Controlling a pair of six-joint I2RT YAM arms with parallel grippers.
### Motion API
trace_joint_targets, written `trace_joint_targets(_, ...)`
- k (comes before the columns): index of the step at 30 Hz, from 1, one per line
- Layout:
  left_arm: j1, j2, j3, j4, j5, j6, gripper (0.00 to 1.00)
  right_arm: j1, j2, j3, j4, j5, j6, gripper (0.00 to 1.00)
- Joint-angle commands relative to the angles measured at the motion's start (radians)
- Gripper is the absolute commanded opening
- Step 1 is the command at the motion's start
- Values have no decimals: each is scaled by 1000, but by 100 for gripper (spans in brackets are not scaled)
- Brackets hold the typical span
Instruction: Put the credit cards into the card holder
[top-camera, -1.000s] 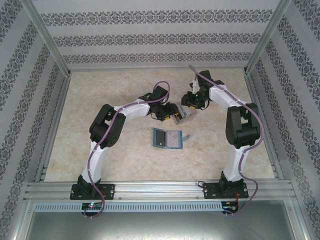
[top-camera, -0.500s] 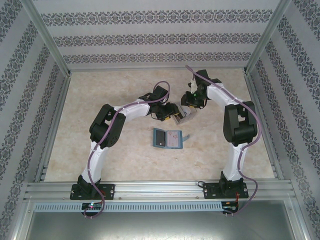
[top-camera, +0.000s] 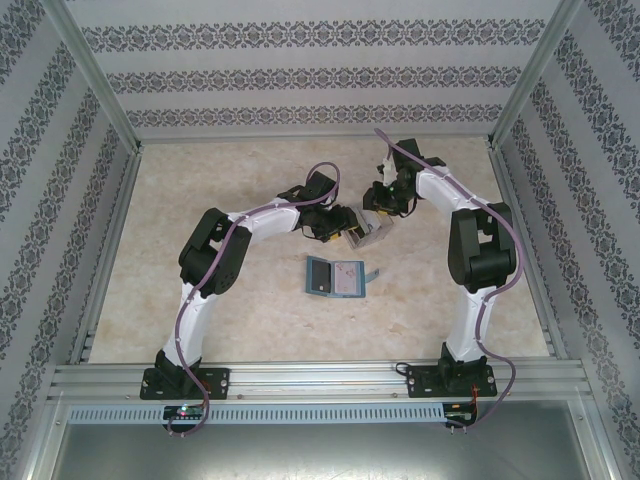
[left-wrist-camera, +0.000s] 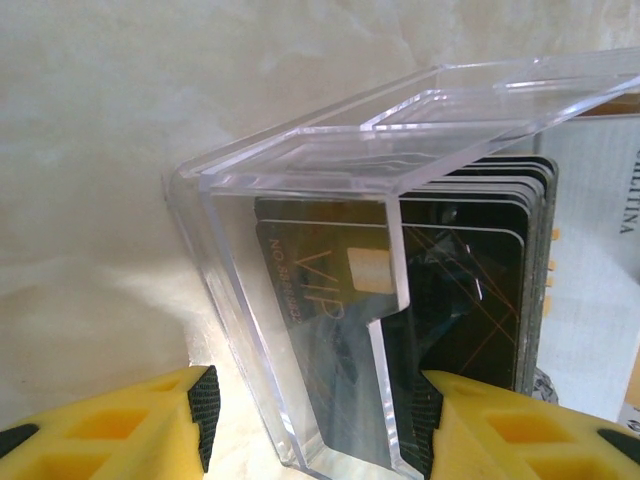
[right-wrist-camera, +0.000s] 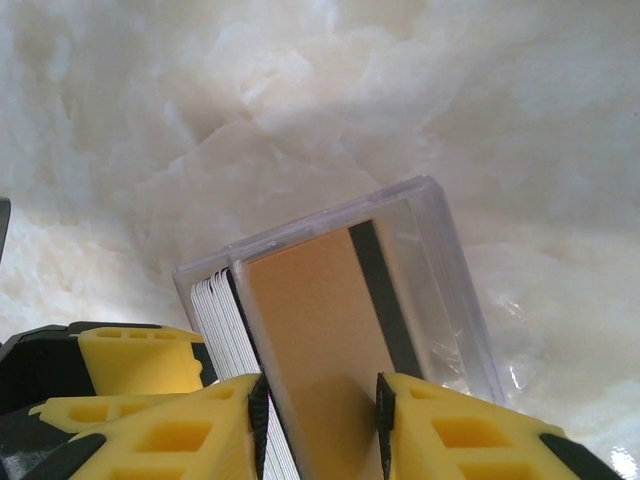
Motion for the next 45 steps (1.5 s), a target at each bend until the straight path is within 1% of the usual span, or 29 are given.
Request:
trace_joint_targets(1,2,12,-6,18,11,-13,56,-6,-39,-21,3,-58,21,34)
trace_joint_targets(5,2,10,-6,17,11,-13,56,-15,-45,-34,18,-78,33,34)
trace_joint_targets(7,1,11,-5,18,11,-13,56,-19,-47,-37,22,-81,36,32)
trace_joint_targets(20,2,10,-5,15,14,-12,56,-29,-50,-46,38,-126,54,32)
trace_joint_targets(22,1,8,-4,14,13,-12,56,-30,-51,-48,41,-131,58,29)
trace_joint_targets(26,2,9,-2,15,12,-12,56,-36,-53,-51,46,-141,60,29)
trace_joint_targets(28,2,8,-2,14,13,-12,56,-38,-56,-52,45,-136,62,27)
trace_joint_targets(30,1,8,-2,15,12,-12,56,-43,-63,-56,50,-129,63,20)
trace_joint_targets(31,2,8,-3,15,14,-12,56,-46,-69,-58,55,-123,64,19)
trace_joint_targets(37,1,7,-8,15,9,-10,56,-59,-81,-60,54,-118,58,18)
trace_joint_targets(40,2,7,-11,16,8,-12,56,-60,-76,-66,58,-137,58,24)
trace_joint_targets(41,1,6,-11,16,10,-10,56,-61,-74,-69,61,-146,60,22)
trace_joint_targets(45,1,8,-11,18,11,-13,56,-63,-73,-74,72,-161,70,22)
